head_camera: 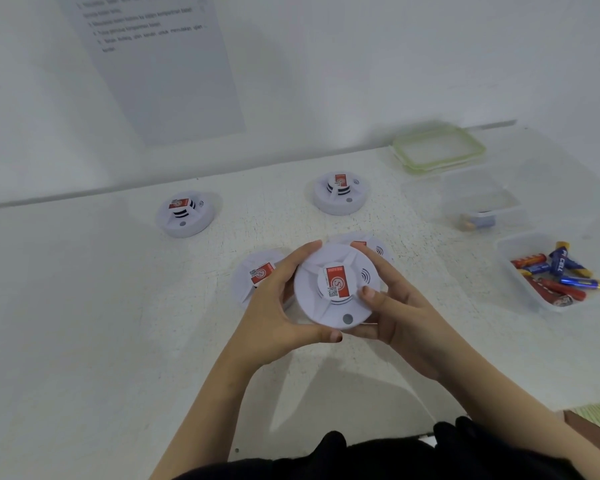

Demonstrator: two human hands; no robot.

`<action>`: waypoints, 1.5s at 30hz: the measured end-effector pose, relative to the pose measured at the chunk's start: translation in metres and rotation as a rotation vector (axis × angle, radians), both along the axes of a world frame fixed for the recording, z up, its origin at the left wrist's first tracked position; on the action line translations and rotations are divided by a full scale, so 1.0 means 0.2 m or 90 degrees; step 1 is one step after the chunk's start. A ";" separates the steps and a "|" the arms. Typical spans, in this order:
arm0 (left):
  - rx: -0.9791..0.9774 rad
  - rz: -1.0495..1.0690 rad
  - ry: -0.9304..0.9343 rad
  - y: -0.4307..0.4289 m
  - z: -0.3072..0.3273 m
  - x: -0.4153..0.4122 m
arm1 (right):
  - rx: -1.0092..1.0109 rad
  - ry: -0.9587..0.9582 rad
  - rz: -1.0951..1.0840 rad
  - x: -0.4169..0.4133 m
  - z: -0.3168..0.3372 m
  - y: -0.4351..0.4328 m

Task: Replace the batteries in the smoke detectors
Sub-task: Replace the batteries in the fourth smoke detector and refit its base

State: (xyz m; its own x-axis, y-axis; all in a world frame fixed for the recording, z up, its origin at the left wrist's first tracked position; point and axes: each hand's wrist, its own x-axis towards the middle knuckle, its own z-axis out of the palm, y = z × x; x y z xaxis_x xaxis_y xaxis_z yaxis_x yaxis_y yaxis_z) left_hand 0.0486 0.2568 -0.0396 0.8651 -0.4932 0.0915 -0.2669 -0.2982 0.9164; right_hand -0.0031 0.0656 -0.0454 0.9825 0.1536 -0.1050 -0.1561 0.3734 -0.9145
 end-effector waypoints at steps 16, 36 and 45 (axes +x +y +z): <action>-0.048 0.017 0.009 0.00 -0.02 -0.06 | 0.000 -0.006 -0.022 -0.02 0.00 0.03; -0.064 0.052 0.007 0.03 -0.04 -0.08 | 0.060 0.001 -0.008 -0.02 0.00 0.06; -0.076 0.071 -0.004 0.04 -0.04 -0.08 | 0.068 -0.002 0.022 -0.01 0.00 0.06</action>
